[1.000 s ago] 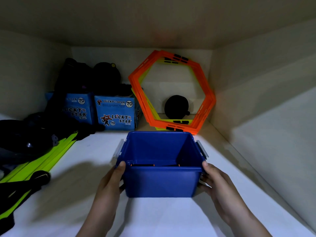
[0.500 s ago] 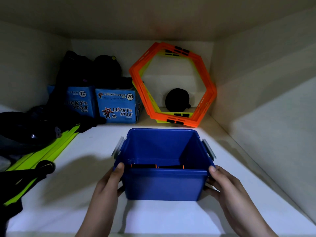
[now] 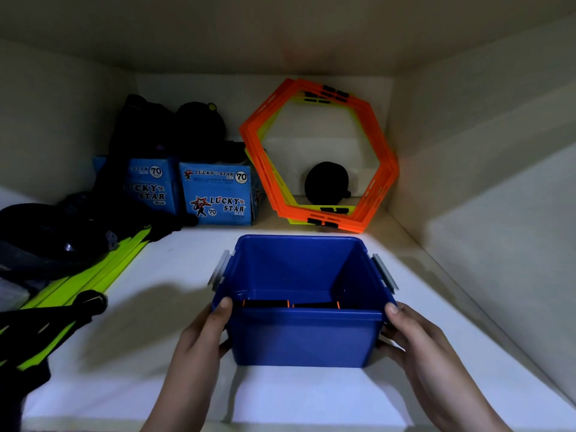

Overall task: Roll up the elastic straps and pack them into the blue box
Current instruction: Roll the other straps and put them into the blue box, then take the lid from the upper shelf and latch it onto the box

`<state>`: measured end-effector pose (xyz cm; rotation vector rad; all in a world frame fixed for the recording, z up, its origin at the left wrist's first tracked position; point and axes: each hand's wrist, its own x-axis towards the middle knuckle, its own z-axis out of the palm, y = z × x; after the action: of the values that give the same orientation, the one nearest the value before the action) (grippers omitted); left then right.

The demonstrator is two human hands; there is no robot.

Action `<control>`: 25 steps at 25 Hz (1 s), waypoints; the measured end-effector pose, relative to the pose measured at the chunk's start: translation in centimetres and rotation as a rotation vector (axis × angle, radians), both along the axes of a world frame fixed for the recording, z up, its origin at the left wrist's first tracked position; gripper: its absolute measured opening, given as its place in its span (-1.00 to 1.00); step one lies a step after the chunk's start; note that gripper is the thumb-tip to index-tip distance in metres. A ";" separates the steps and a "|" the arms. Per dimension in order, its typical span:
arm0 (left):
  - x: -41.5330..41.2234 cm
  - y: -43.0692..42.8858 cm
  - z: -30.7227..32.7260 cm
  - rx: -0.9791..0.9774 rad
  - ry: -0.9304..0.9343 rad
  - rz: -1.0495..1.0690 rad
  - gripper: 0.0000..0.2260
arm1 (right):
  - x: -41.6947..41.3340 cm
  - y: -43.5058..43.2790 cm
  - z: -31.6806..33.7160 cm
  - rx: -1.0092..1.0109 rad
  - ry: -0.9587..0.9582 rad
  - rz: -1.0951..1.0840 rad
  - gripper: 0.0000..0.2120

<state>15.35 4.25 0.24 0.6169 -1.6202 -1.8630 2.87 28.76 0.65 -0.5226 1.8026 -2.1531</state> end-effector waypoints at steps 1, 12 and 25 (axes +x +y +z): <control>0.0 0.0 0.0 -0.003 0.002 0.004 -0.83 | 0.1 0.0 0.0 0.001 -0.005 -0.002 -0.63; 0.6 -2.0 3.7 -0.261 0.159 0.273 -0.70 | -0.8 0.4 2.8 0.142 0.383 -0.438 -0.58; 0.0 3.7 24.1 -1.173 0.603 0.226 -0.86 | 3.1 -2.7 23.4 -0.084 1.205 -0.273 -0.80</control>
<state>15.35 7.91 24.30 -0.2552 -1.7418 -0.5843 5.96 26.08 24.08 -2.0171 2.3754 -2.2346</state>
